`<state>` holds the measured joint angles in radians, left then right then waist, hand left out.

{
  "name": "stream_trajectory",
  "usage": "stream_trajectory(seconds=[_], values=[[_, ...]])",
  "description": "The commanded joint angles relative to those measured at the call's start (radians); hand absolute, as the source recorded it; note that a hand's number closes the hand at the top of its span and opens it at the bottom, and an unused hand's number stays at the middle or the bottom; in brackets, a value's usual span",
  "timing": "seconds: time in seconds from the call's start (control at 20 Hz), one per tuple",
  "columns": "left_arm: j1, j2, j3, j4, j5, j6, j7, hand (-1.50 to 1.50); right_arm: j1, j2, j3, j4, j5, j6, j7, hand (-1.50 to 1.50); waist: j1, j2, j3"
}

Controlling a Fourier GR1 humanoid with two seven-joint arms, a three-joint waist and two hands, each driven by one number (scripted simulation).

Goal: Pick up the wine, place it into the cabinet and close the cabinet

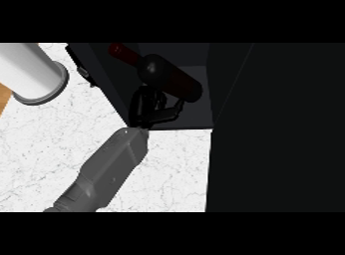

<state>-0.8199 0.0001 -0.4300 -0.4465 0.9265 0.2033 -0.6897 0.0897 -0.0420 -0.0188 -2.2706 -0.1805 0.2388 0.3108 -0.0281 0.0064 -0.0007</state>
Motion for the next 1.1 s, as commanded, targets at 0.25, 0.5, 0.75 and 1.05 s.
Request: stream_trajectory(seconds=[0.25,0.5,0.75,1.05], values=[[-0.056,0.0,-0.039,0.004,0.077,0.045,0.005,1.5,0.073,0.017,0.025,-0.032,0.021,0.019,-0.044,-1.5,-0.016,0.0,0.0],[-0.171,0.0,0.03,0.224,0.057,0.011,0.038,1.5,0.063,0.004,0.032,-0.027,0.008,0.04,-0.043,-1.5,-0.032,0.01,0.0],[-0.123,0.0,0.007,0.234,0.072,0.002,-0.003,1.5,-0.007,-0.009,-0.003,0.031,-0.015,0.036,-0.04,-1.5,-0.025,0.011,0.0],[-0.111,0.0,0.032,0.238,0.094,0.004,-0.078,1.5,-0.051,0.024,0.043,0.03,0.044,-0.02,0.002,-1.5,-0.028,0.011,-0.001]])
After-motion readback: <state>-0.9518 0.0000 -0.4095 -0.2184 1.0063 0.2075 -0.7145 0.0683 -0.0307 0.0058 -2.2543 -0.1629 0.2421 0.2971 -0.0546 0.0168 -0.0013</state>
